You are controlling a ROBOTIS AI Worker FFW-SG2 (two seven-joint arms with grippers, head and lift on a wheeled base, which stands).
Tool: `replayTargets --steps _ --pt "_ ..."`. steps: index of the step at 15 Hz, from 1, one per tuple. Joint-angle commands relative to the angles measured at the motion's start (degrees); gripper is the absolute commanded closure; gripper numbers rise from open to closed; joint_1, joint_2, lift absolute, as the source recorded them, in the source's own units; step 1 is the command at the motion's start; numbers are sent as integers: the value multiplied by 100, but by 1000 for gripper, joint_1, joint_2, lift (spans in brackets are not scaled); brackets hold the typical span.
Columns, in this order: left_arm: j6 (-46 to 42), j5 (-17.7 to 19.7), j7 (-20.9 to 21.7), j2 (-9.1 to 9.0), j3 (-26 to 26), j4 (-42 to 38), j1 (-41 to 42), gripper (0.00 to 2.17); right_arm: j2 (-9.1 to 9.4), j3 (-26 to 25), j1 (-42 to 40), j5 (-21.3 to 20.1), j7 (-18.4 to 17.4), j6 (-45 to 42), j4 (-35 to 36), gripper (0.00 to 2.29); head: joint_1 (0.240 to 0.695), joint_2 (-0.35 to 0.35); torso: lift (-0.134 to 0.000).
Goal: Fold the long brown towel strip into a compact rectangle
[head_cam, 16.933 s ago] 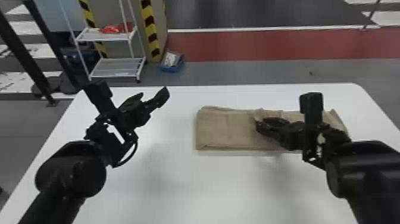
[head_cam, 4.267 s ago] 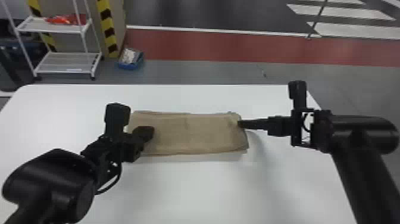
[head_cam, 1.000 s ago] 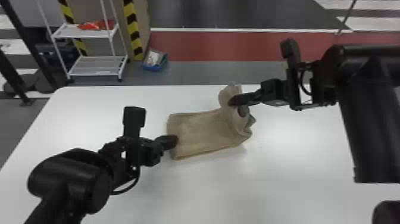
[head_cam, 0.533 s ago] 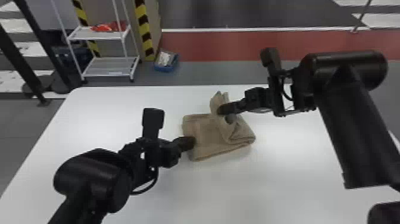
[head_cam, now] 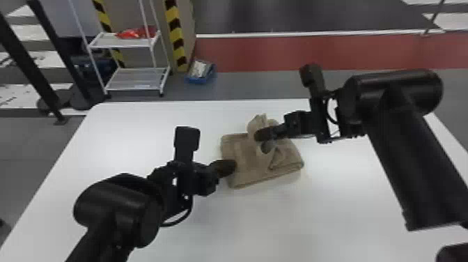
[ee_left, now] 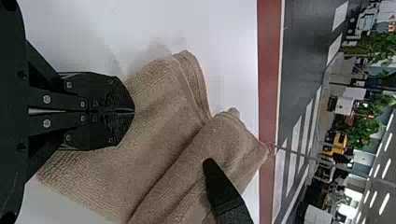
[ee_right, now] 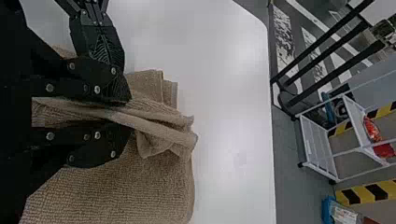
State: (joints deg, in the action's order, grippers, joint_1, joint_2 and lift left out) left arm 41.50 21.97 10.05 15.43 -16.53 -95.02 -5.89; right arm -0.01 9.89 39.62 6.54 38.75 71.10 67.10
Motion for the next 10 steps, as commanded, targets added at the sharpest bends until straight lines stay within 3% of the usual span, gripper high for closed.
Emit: replayTargets --steps 1,8,10 --pt "-5 0 6 -5 1 10 0 2064 6 -13 -86 146 1 -188 -13 26 695 75 -128" --pt "12 9 -3 -5 -16 18 0 2064 6 -83 -526 928 89 -188 848 49 695 104 -128" --pt "12 18 -20 -5 1 -8 9 2064 -26 -233 -781 955 89 -100 1288 49 695 113 -128"
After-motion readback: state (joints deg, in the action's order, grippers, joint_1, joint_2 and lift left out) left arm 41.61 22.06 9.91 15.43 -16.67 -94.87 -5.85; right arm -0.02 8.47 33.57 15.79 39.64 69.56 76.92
